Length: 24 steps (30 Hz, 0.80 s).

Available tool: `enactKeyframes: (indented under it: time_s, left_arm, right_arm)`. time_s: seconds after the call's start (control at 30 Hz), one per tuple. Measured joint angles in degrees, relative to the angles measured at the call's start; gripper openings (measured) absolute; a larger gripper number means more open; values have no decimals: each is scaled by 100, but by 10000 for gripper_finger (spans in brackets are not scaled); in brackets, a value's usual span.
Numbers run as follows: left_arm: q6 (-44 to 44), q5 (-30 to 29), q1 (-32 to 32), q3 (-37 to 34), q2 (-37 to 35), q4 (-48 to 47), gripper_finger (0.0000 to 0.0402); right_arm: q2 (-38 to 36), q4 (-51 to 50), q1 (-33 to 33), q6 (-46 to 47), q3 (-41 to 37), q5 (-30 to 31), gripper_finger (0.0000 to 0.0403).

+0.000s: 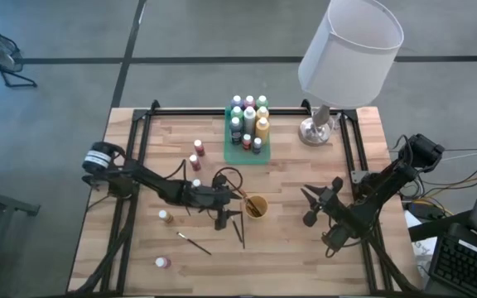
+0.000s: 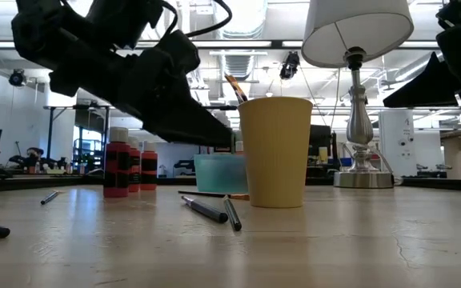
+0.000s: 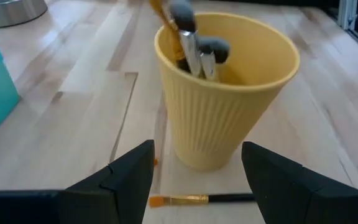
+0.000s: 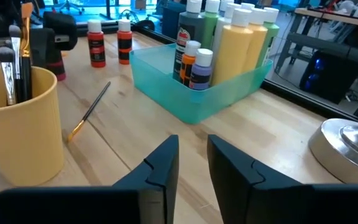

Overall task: Pick & Place Paint Supplies
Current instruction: Put the orange paintbrush into the yellow cup

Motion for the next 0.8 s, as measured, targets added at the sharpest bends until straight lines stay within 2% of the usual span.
enactKeyframes:
  time_s: [0.53, 0.8]
  left_arm:
    - [11, 127, 1, 438, 649, -3, 248]
    - [23, 131, 2, 662, 840, -3, 248]
  right_arm:
    - [0, 37, 0, 0, -22, 0, 115]
    - [0, 48, 0, -1, -22, 0, 111]
